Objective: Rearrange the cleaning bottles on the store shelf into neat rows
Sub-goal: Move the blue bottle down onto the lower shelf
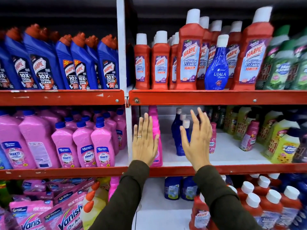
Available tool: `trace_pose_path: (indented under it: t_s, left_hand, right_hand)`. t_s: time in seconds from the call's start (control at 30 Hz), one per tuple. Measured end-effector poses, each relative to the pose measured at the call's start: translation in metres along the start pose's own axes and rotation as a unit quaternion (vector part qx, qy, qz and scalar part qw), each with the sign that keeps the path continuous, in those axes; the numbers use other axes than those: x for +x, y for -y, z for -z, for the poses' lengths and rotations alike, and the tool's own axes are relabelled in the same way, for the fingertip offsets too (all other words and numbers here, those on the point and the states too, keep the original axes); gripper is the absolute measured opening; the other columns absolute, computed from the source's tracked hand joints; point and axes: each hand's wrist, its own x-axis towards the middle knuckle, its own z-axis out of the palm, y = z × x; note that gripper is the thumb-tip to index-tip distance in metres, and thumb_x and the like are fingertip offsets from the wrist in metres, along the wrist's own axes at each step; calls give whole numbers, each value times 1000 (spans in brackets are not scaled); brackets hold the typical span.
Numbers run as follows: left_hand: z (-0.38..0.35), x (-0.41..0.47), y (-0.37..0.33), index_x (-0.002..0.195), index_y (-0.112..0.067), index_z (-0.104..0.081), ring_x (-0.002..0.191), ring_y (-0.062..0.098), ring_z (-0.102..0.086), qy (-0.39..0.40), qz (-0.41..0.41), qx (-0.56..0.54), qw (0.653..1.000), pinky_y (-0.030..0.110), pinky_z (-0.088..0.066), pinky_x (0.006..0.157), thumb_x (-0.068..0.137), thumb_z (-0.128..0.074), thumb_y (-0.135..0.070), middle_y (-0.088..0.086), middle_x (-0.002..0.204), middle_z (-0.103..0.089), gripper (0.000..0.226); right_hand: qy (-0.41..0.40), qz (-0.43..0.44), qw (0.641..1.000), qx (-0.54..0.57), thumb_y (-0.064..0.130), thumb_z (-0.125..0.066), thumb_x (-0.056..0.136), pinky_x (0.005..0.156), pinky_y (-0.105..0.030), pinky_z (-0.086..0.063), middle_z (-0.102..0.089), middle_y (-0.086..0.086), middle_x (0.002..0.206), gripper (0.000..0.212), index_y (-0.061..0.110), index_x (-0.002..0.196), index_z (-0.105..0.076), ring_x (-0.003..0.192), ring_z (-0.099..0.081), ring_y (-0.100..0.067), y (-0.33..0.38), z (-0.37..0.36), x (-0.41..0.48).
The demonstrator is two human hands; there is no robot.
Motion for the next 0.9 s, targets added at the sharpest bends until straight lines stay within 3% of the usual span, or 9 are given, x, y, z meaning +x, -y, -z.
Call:
trace_pose_path:
  t_s: [0.13, 0.27, 0.43, 0.57, 0.67, 0.9]
  left_hand:
    - [21, 64, -33, 160, -11, 1, 156, 19, 10, -51, -33, -6, 998, 36, 8, 126, 106, -29, -33, 0, 168, 16, 65]
    - [33, 112, -52, 160, -7, -11, 156, 18, 8, -81, -20, 19, 996, 37, 5, 127, 107, -28, -35, 4, 168, 0, 62]
    - [29, 135, -54, 160, -7, -10, 156, 21, 5, -80, -10, 47, 996, 40, 0, 128, 109, -20, -39, 7, 169, -2, 62]
    - [23, 135, -53, 161, -8, -8, 157, 25, -4, -94, -21, 80, 992, 41, -2, 128, 109, -24, -39, 6, 170, -4, 62]
    - [21, 136, -52, 161, -8, -7, 157, 25, -4, -104, -24, 85, 991, 41, 0, 128, 109, -24, -38, 6, 170, -3, 62]
    - [20, 137, -51, 161, -8, -7, 157, 26, -5, -102, -27, 93, 990, 42, -1, 128, 109, -21, -39, 7, 170, -6, 62]
  right_hand:
    - [-64, 0, 998, 0, 37, -51, 102, 127, -41, -14, -23, -6, 168, 62, 17, 157, -31, 157, -17, -26, -7, 35, 47]
    - [-77, -14, 997, 25, 37, -48, 103, 124, -33, -17, -29, -7, 164, 59, 12, 155, -34, 153, -25, -23, -17, 64, 97]
    - [-19, -55, 997, 45, 29, -40, 106, 125, -32, -14, -28, -13, 165, 58, 6, 158, -27, 154, -23, -25, -30, 81, 150]
    - [47, -75, 994, 61, 27, -34, 107, 121, -36, -25, -30, -9, 166, 57, 10, 160, -21, 153, -28, -23, -36, 88, 176]
    - [83, -77, 991, 68, 26, -32, 107, 120, -36, -26, -28, -8, 167, 56, 11, 160, -20, 153, -29, -23, -38, 89, 186]
    - [101, -124, 972, 170, 22, -44, 104, 116, -45, -38, -47, -10, 151, 46, 13, 148, -39, 137, -49, -25, -44, 89, 199]
